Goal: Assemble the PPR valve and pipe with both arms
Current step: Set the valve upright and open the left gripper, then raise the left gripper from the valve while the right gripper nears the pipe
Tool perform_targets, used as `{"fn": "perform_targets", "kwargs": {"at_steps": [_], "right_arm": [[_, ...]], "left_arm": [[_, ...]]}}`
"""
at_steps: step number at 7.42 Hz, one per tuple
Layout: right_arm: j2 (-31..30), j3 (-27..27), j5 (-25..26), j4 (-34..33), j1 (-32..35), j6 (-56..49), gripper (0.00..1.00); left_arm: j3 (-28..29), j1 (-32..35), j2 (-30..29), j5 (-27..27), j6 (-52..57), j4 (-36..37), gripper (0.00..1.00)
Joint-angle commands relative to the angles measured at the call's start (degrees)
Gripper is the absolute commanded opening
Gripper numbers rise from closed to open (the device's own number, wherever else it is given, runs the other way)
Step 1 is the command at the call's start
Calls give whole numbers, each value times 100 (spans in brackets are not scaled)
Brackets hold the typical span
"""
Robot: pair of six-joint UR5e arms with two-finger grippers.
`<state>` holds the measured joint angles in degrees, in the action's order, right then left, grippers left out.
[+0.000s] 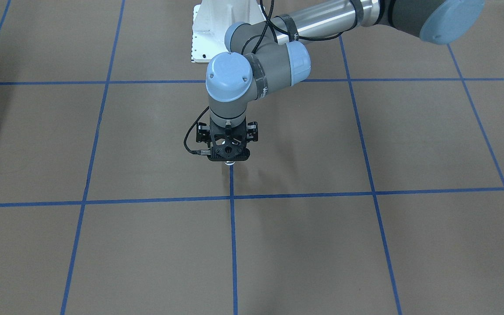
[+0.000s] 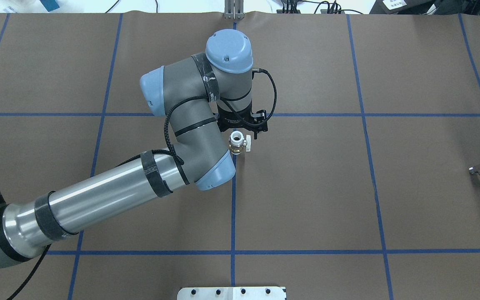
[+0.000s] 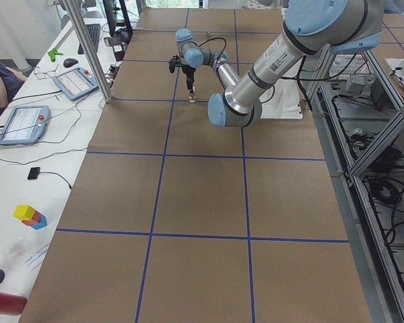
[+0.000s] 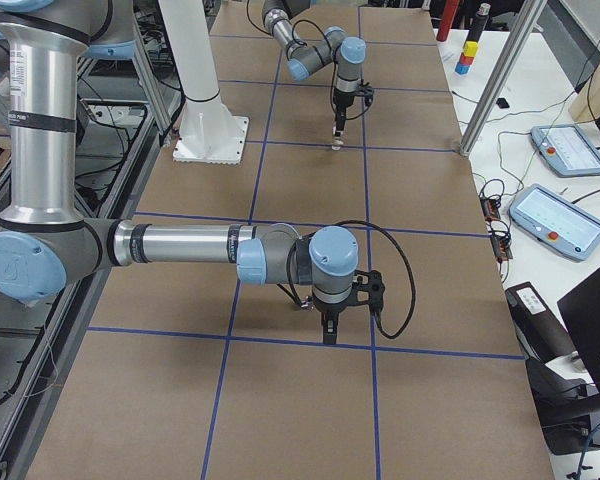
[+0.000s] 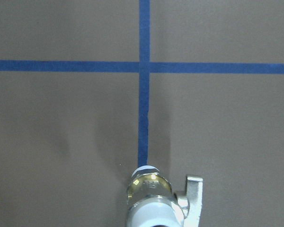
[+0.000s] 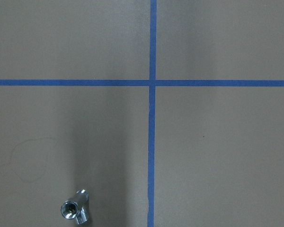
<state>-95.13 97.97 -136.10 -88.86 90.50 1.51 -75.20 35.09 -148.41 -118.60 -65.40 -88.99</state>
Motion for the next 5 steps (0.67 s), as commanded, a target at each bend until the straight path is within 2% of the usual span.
{"fn": "perform_targets", "kwargs": {"at_steps": [1,2,4,5], "right_arm": [[318,-15,31,-17,-93,-37,99],[642,20,162,-157,-189,41,99],[532,37,85,7,-365,611,99],[470,116,23,522,-523,735,99]], "left_arm": [[-1200,322,528,-66,35,450,100],[-1816,506,1116,-84,53,487,100],[-2566,1014,1883,-232,761,688,100],[-2805,1374,2086,-538,1148,942,100]]}}
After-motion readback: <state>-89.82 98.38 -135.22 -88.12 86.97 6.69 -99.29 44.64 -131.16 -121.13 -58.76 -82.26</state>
